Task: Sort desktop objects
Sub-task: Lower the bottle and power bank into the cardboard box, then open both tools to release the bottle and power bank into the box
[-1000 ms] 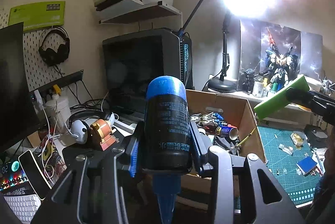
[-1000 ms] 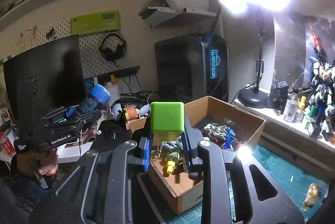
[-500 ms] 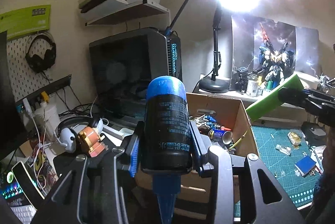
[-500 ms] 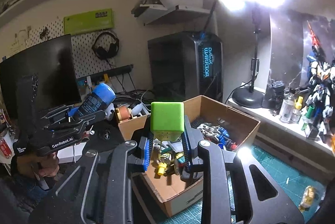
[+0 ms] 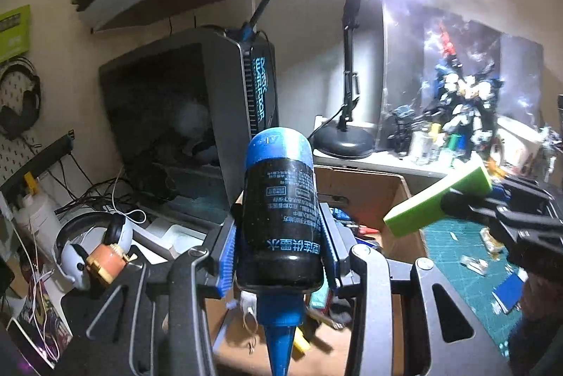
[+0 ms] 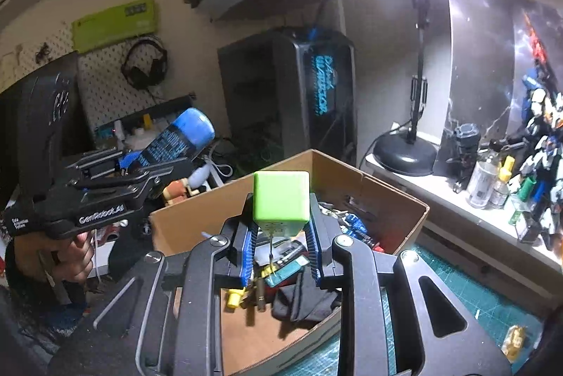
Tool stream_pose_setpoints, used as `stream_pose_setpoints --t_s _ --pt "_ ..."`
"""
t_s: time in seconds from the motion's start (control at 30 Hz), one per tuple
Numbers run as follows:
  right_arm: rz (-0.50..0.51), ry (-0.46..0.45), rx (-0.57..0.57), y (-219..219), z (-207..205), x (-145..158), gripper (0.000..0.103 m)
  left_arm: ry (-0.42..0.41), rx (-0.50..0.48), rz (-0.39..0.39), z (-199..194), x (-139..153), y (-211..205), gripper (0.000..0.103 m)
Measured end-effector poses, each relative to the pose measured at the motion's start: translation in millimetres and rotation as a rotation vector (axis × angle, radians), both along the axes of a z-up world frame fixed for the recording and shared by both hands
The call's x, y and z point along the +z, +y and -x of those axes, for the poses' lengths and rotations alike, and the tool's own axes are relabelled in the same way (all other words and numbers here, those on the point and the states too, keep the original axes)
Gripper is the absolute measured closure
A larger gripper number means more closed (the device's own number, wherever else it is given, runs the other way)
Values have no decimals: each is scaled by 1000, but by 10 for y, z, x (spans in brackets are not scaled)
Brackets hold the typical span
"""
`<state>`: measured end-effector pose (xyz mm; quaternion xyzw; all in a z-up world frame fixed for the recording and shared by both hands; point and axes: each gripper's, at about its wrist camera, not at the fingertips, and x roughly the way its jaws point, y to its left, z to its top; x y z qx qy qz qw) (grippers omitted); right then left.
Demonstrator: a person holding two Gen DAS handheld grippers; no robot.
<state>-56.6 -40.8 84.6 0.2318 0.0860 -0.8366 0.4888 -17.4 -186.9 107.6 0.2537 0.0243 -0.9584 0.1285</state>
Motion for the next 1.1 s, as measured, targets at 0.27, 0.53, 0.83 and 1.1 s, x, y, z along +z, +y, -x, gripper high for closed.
stream_pose_setpoints --t_s 0.27,0.53,0.83,1.1 --pt "-44 -102 -40 -289 570 -278 80 -171 22 10 741 -375 -159 63" --pt "-129 -175 -56 -500 932 -613 80 -364 15 -54 1162 -806 -307 63" --pt "-193 -210 -50 -600 1048 -833 80 -465 1 -31 1364 -913 -308 63" --pt "-200 -201 -49 -613 1021 -787 80 -481 -11 -9 1406 -910 -267 62"
